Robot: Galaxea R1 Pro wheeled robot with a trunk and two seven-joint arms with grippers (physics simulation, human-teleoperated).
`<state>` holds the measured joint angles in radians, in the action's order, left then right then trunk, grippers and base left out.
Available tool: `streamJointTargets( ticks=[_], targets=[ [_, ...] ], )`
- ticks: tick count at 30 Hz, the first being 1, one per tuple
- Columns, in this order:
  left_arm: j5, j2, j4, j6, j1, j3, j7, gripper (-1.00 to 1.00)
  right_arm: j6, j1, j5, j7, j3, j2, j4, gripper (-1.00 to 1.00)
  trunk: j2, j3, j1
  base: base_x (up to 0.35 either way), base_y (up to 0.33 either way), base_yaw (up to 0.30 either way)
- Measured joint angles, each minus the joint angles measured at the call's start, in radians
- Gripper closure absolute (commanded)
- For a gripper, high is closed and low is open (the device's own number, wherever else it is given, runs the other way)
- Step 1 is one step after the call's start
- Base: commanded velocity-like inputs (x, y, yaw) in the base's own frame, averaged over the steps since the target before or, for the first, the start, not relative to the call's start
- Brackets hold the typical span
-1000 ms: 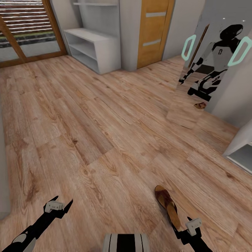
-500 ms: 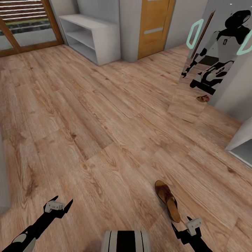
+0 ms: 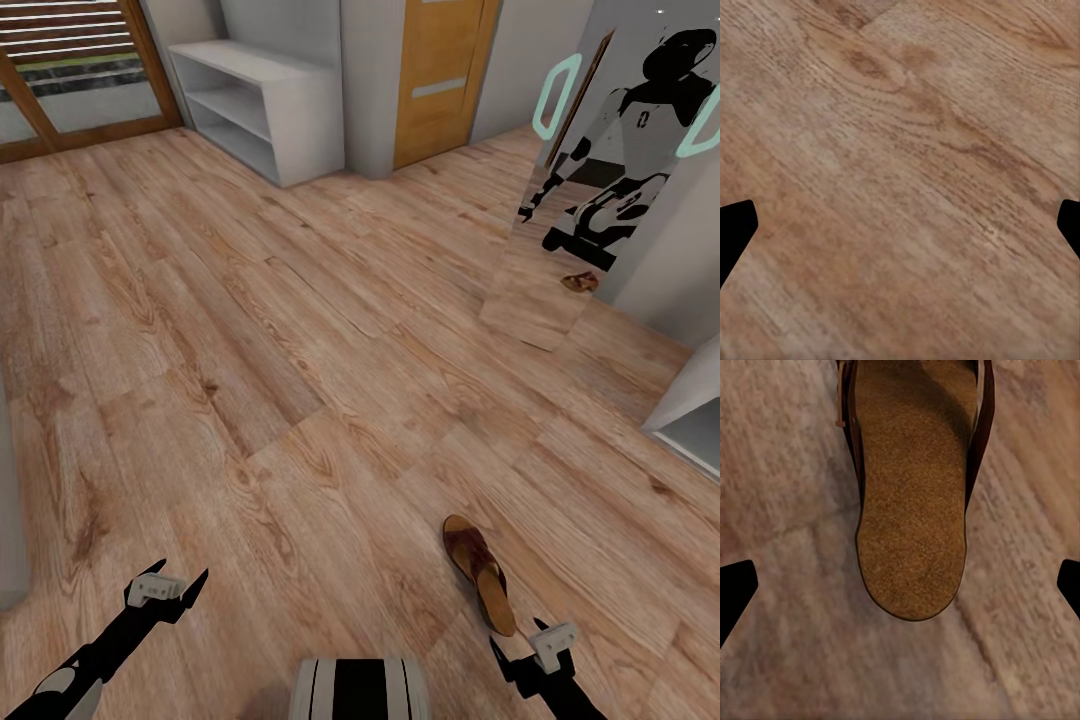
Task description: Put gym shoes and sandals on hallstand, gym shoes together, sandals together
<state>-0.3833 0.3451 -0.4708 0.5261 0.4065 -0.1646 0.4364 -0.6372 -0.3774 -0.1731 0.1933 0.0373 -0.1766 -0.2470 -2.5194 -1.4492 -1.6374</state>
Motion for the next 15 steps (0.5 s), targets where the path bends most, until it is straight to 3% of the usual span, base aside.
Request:
streamJointTargets(
  ticks=[15],
  targets=[
    [0.0, 0.0, -0.001, 0.0, 0.0, 0.0, 0.004, -1.0, -0.001, -0.001, 0.003, 0.0, 0.003, 0.002, -0.002, -1.0, 0.0, 0.0, 0.0, 0.0, 0.0, 0.0]
  ],
)
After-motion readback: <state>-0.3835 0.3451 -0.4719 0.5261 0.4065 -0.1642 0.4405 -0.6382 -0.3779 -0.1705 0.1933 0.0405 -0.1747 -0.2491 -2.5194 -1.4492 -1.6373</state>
